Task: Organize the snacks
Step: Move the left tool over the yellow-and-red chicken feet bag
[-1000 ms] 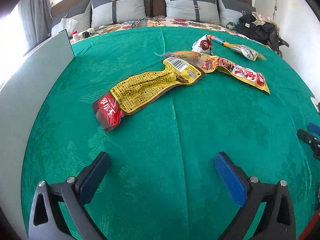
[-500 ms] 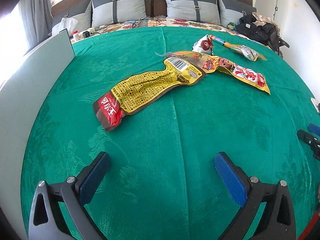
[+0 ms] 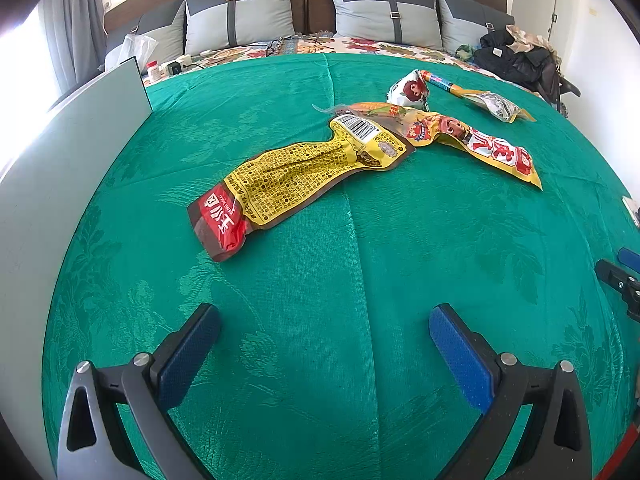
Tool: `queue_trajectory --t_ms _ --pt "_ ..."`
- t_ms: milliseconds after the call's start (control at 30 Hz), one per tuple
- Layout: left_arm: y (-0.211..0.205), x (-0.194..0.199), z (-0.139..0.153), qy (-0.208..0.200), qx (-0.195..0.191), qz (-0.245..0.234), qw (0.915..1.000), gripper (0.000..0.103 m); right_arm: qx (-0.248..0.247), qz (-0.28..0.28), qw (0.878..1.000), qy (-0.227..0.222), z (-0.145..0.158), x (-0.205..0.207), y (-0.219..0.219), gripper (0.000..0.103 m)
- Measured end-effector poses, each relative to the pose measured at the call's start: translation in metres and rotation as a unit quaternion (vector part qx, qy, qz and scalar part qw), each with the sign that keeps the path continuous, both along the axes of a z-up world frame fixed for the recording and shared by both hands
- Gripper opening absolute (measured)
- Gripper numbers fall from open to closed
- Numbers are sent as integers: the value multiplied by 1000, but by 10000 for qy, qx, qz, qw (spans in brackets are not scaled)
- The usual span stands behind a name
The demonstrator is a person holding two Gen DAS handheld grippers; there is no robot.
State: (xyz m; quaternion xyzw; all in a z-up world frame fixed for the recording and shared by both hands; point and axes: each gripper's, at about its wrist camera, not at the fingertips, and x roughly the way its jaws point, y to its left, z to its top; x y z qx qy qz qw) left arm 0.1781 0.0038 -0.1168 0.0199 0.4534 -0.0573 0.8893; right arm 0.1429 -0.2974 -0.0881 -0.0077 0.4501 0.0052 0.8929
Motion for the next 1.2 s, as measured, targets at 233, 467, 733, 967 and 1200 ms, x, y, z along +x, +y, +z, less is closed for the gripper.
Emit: queue_trajectory --t_ms 233,467,733,967,1200 --pt "0 0 0 0 2 0 10000 103 1 0 10000 1 0 0 0 92" --pt "2 0 1 106 32 -76 9999 103 2 -1 10000 1 0 0 0 92" --pt "27 43 36 670 227 -849 9939 103 11 -3 10000 3 0 0 0 92" --pt "24 119 20 1143 357 -924 9885 102 12 -5 10000 3 -1 1 0 93" --pt "23 100 17 948 195 -893 9913 54 14 -5 10000 4 -1 1 0 93"
